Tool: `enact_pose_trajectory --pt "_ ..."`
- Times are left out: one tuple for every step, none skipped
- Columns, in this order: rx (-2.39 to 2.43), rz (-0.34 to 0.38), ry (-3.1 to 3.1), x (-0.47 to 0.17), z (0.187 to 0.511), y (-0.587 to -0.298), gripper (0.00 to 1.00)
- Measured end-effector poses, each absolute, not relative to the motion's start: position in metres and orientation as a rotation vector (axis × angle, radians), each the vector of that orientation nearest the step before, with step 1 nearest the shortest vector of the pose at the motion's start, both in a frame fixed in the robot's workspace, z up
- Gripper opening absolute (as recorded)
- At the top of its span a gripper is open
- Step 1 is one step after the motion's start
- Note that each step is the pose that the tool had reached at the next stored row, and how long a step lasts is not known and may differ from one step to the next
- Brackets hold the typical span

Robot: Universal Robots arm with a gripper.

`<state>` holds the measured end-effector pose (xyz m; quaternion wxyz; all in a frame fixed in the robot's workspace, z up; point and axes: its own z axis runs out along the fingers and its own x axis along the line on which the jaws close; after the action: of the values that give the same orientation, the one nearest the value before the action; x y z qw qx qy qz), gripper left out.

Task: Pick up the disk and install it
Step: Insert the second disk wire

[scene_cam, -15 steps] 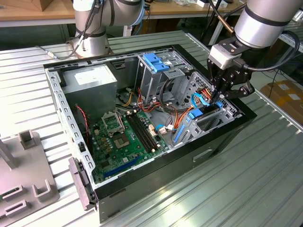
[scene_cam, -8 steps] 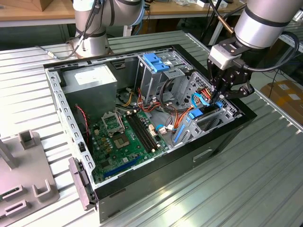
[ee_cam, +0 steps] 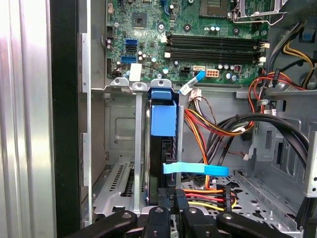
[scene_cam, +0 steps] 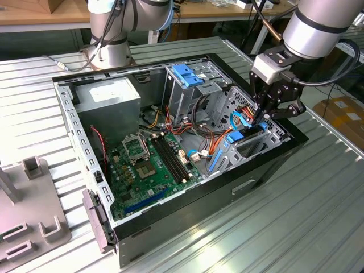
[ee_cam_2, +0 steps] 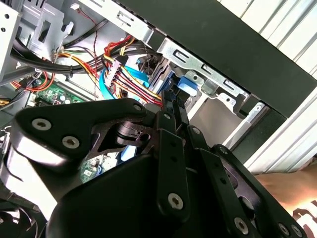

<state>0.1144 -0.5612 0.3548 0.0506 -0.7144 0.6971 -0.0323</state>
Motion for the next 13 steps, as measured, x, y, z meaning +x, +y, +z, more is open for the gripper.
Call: enact_pose_trajectory --pt "-2.175 -0.098 2.122 0.1144 0.3548 -0.5612 0.16" --pt "-2.175 -0.098 2.122 0.1144 0.3548 -0.5613 0.16" --pt "-2.175 -0.098 2.122 0.1138 0.3547 -0.5613 0.16" --pt "-2.175 -0.098 2.122 0.1136 0.3546 -0.5613 0.16" --pt "-2.175 -0.098 2.122 0.1136 0.3545 -0.5613 0.16" --pt "-2.175 -0.098 2.122 0.1135 0.3544 -0.5613 0.16" --pt "-2.175 -0.098 2.122 0.1134 0.3545 -0.5613 0.16" --pt "-2.175 -0.098 2.122 0.1134 0.3544 -0.5613 0.16" --pt "-2.175 -0.098 2.122 0.1127 0.354 -0.5613 0.16" --pt "-2.175 -0.098 2.122 0.1127 0.3538 -0.5612 0.16" --pt "-2.175 -0.098 2.122 0.1127 0.3533 -0.5612 0.16" --pt "-2.174 -0.098 2.123 0.1127 0.3515 -0.5613 0.16" --pt "-2.174 -0.099 2.123 0.1126 0.351 -0.5613 0.16"
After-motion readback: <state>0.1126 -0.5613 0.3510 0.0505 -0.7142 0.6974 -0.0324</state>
